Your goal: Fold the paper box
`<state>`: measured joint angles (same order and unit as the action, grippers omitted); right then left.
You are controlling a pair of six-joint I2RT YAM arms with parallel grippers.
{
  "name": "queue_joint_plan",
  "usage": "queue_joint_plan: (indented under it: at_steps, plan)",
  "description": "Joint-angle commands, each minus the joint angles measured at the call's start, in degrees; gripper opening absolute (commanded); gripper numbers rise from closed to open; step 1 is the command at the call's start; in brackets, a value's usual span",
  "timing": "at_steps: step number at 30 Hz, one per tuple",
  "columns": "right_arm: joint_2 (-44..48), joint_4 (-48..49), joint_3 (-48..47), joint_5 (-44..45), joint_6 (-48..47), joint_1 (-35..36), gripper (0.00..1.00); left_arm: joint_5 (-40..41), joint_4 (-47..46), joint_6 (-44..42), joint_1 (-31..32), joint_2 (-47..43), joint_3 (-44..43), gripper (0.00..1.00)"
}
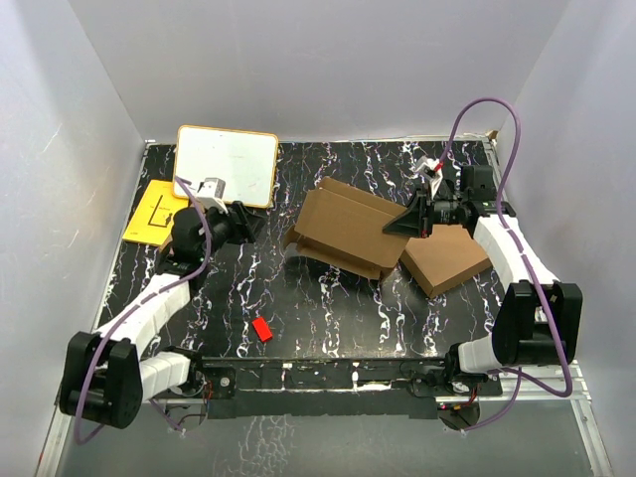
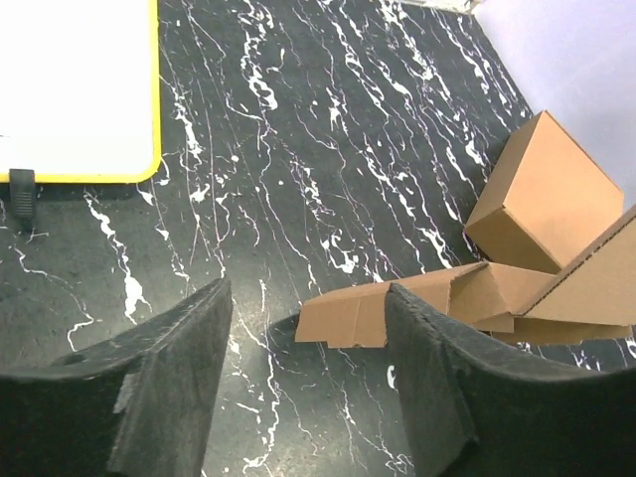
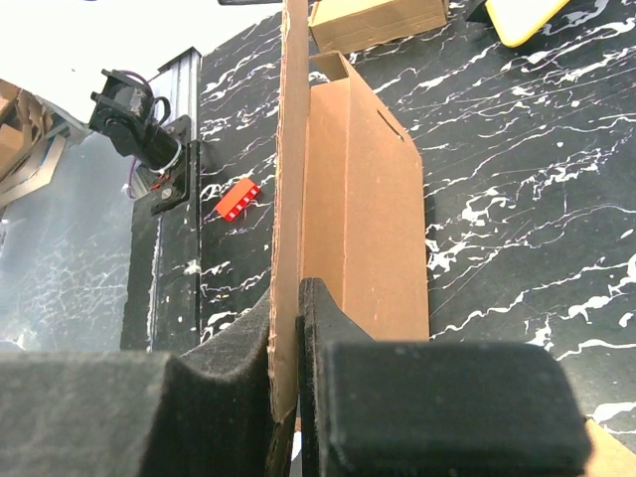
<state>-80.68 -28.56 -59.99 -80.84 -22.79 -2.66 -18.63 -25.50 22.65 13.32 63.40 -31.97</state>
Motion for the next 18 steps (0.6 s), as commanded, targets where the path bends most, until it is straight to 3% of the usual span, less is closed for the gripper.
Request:
queue_joint_plan:
  at_steps: [1,5,10,18]
  plan:
    - [-0.35,4.75,0.99,-0.50,0.44,0.11,0.08,-4.67,-2.44,-2.50,0.04,5.21,-2.49,0.58]
    - [-1.18,4.88,1.19,-0.39,0.79,0.11,0.08,-10.93,-10.43,-2.37,0.07,11.53,-2.38,0.56]
    - [-1.87,6.63,1.53,-1.55,2.95,0.11,0.08,-11.65,-15.64,-2.51,0.06,14.74,-2.19,0.56]
    - [-2.46,10.98,-2.26,-3.05,12.06,0.08,0.08,-10.44,-21.94,-2.88,0.07,3.48,8.57,0.62]
